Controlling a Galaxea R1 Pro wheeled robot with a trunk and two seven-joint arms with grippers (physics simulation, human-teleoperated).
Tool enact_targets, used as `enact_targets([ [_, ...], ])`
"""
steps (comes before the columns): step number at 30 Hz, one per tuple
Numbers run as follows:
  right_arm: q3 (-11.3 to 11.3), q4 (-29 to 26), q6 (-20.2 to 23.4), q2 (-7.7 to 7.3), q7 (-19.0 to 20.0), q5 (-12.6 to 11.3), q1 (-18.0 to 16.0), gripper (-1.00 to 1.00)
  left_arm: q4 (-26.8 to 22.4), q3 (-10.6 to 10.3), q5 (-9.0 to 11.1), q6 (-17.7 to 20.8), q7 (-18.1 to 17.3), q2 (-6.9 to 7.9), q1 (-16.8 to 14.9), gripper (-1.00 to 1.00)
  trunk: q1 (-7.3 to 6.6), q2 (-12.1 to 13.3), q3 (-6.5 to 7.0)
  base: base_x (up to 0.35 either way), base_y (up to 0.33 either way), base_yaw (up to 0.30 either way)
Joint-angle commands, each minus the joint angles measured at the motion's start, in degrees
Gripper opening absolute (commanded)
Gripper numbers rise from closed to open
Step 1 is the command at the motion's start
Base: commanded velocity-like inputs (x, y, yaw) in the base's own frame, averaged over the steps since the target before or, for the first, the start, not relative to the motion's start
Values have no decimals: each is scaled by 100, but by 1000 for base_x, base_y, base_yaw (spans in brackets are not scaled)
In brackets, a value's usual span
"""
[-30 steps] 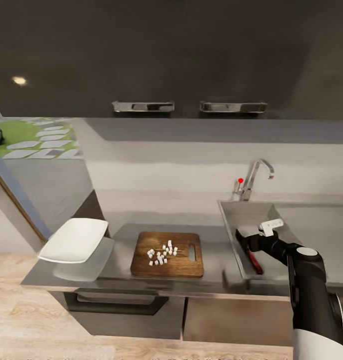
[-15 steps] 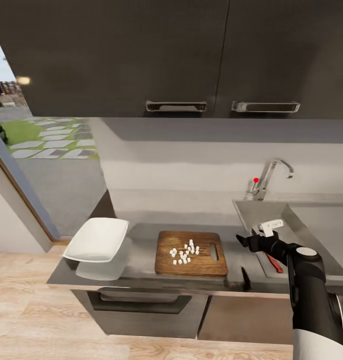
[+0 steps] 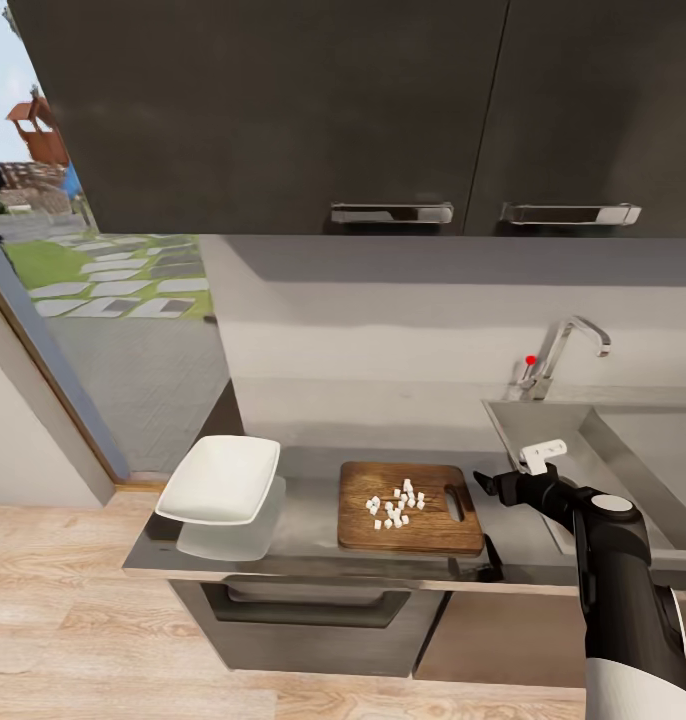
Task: In the kitchen, take the Vidalia onion out of the sink, dice it on the chopping board with the paring knife, put the diced onion into the bowl on the countertop, then place both the paring knife and the chopping board into the sink.
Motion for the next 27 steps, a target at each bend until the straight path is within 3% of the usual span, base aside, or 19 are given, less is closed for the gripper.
enact_targets([
  [1, -13, -5, 18, 6, 52, 48, -8, 100, -9, -29, 37, -6, -9, 4, 2, 100, 4, -11, -11, 0, 7, 0],
  [27, -13, 53, 56, 13, 30, 39, -8, 100, -9, -29, 37, -6, -9, 4, 2, 100, 4, -11, -205, 0, 31, 0],
])
